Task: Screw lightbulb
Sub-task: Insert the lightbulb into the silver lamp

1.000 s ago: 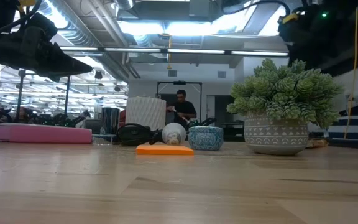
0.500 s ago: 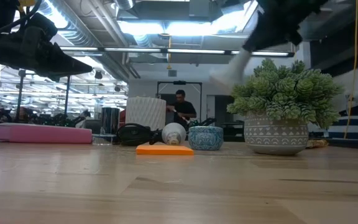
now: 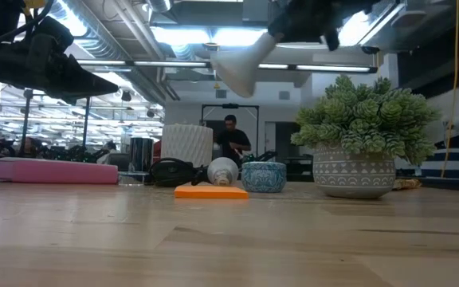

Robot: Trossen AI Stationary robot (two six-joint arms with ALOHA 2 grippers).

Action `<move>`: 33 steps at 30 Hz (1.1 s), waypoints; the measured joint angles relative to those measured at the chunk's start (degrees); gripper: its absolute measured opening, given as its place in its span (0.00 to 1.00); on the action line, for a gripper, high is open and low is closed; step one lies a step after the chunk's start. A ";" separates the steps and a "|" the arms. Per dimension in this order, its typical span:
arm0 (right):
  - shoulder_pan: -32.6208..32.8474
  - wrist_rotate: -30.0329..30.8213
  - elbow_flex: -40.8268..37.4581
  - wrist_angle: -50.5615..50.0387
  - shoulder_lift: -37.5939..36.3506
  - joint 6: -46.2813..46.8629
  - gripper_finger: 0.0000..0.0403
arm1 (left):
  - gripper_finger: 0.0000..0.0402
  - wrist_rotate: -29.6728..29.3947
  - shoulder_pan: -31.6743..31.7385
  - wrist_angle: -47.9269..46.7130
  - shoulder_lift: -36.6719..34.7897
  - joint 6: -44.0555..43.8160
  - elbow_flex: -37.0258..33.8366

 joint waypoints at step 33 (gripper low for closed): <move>-0.02 -11.15 0.00 27.62 9.50 -15.97 0.29 | 0.00 15.58 -0.01 3.96 0.00 -23.43 -0.01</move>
